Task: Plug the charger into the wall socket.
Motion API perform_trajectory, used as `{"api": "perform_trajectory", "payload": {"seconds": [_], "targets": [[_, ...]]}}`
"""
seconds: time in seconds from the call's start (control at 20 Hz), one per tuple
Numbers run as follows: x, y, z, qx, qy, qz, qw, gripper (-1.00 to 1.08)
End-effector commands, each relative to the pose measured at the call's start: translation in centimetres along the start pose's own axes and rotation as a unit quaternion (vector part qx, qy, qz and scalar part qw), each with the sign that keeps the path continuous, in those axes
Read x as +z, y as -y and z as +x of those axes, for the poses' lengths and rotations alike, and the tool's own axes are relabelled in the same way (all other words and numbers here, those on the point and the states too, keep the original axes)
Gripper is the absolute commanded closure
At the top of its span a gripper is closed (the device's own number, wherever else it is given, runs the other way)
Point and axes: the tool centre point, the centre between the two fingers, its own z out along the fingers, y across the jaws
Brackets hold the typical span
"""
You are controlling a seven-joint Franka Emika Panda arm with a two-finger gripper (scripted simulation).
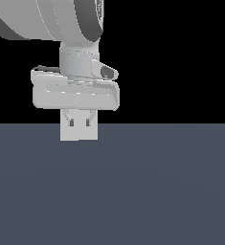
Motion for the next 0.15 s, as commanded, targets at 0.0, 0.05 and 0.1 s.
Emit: {"api": "perform_trajectory", "payload": {"seconds": [0.0, 0.05, 0.1], "targets": [[0.07, -0.02, 0.27, 0.000, 0.000, 0.000, 1.0000, 1.08], [0.08, -0.04, 0.28, 0.000, 0.000, 0.000, 1.0000, 1.08], [0.07, -0.04, 0.27, 0.000, 0.000, 0.000, 1.0000, 1.08]]}}
